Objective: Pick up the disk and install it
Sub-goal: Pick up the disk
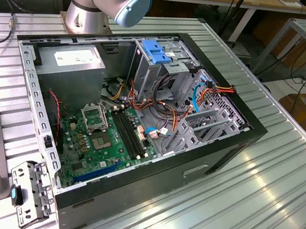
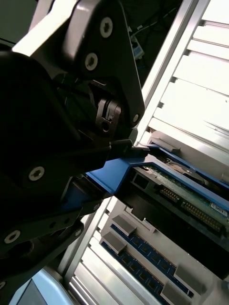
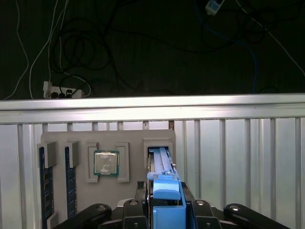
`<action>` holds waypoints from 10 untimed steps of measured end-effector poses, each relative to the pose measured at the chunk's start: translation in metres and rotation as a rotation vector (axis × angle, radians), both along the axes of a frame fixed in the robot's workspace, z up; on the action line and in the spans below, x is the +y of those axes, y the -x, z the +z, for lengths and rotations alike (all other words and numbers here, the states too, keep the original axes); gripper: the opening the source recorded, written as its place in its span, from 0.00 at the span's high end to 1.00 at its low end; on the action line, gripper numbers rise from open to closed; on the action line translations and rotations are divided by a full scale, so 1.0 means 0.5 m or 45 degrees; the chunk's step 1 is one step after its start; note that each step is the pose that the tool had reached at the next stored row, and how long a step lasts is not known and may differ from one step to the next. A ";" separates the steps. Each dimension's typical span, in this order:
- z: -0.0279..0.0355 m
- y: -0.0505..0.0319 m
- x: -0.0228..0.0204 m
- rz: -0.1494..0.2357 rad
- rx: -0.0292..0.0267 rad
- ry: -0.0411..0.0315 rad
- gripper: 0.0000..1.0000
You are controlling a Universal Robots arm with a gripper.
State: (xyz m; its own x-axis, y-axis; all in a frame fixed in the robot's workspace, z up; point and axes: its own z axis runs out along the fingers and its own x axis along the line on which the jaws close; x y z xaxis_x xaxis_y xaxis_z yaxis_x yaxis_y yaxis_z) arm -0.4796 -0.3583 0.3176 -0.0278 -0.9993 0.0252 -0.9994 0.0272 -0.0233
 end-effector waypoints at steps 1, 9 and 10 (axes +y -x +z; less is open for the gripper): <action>0.002 0.000 0.0000 0.000 0.0000 0.0000 0.63; 0.035 0.000 0.0000 0.000 0.0002 0.0000 0.63; 0.038 0.000 0.0000 0.000 0.0000 0.0000 0.63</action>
